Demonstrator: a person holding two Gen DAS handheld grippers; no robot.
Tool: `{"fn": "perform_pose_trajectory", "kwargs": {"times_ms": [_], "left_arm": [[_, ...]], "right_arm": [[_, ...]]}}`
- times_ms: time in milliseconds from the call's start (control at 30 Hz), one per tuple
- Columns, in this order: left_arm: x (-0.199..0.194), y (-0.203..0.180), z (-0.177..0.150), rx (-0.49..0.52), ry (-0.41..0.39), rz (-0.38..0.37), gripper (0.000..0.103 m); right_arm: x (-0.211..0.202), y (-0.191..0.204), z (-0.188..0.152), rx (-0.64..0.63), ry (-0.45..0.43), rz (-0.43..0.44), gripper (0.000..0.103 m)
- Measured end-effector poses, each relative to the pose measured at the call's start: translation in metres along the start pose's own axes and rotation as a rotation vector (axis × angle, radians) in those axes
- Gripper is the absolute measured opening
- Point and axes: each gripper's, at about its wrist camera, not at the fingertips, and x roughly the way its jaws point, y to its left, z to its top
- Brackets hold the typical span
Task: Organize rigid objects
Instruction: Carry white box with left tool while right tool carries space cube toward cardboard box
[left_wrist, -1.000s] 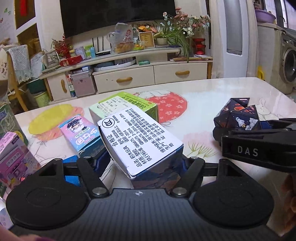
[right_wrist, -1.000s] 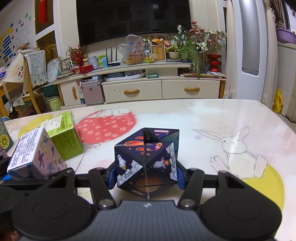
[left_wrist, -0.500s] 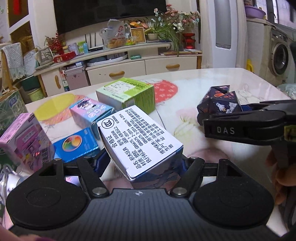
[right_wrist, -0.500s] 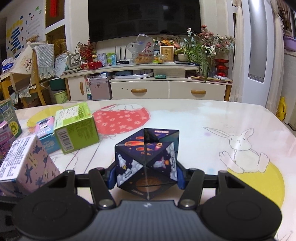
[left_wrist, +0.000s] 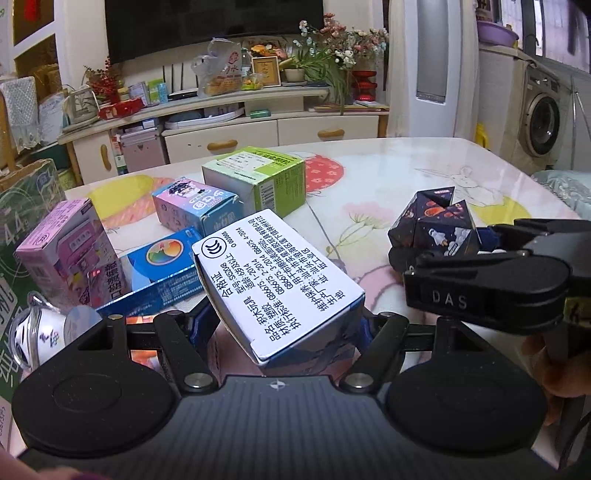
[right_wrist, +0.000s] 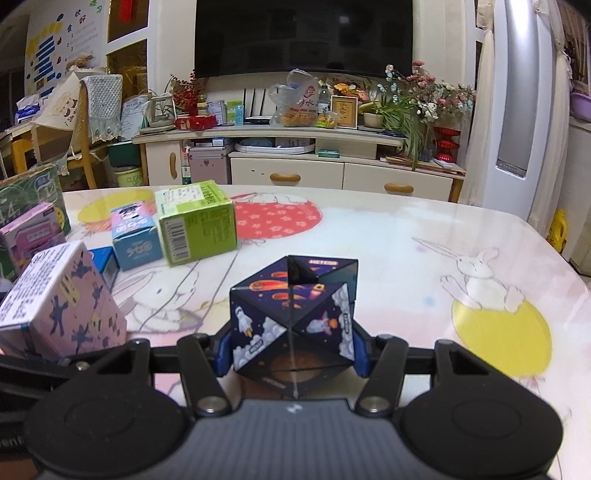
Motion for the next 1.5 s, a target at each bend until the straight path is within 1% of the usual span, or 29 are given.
{"fn": "perform_pose_trajectory", "kwargs": {"times_ms": [167, 300, 467, 500, 567, 667, 733, 833, 1033, 1200, 1367, 1500], "left_arm": [[-0.002, 0.004, 0.001, -0.006, -0.012, -0.033, 0.089], [-0.003, 0.006, 0.001, -0.01, -0.018, -0.058, 0.089], [-0.004, 0.011, -0.003, -0.017, -0.02, -0.068, 0.089], [-0.004, 0.014, -0.002, -0.021, -0.021, -0.073, 0.083], [-0.005, 0.016, -0.001, -0.033, -0.016, -0.075, 0.063], [-0.004, 0.02, 0.002, -0.064, -0.005, -0.096, 0.063], [-0.001, 0.02, 0.003, -0.056, 0.002, -0.109, 0.063], [0.001, 0.018, 0.001, -0.045, -0.003, -0.114, 0.063], [-0.005, 0.02, -0.001, -0.044, -0.012, -0.125, 0.059], [-0.016, 0.023, -0.001, -0.039, -0.023, -0.113, 0.058], [-0.029, 0.033, 0.011, -0.075, -0.038, -0.11, 0.058], [-0.043, 0.045, 0.028, -0.088, -0.053, -0.113, 0.058]], "right_arm": [[-0.012, 0.009, -0.009, -0.004, 0.008, -0.013, 0.057], [-0.02, 0.011, -0.015, 0.021, 0.019, -0.019, 0.057], [-0.032, 0.02, -0.02, 0.016, 0.039, -0.027, 0.057], [-0.035, 0.022, -0.023, 0.013, 0.044, -0.028, 0.057], [-0.042, 0.028, -0.025, 0.006, 0.047, -0.03, 0.057], [-0.053, 0.034, -0.027, -0.01, 0.043, -0.041, 0.057], [-0.059, 0.037, -0.027, -0.017, 0.041, -0.044, 0.057], [-0.063, 0.041, -0.03, -0.022, 0.046, -0.06, 0.057], [-0.072, 0.053, -0.034, -0.057, 0.056, -0.055, 0.057], [-0.079, 0.06, -0.034, -0.074, 0.063, -0.048, 0.057], [-0.086, 0.066, -0.032, -0.07, 0.074, -0.03, 0.057], [-0.097, 0.075, -0.025, -0.071, 0.06, -0.003, 0.057]]}}
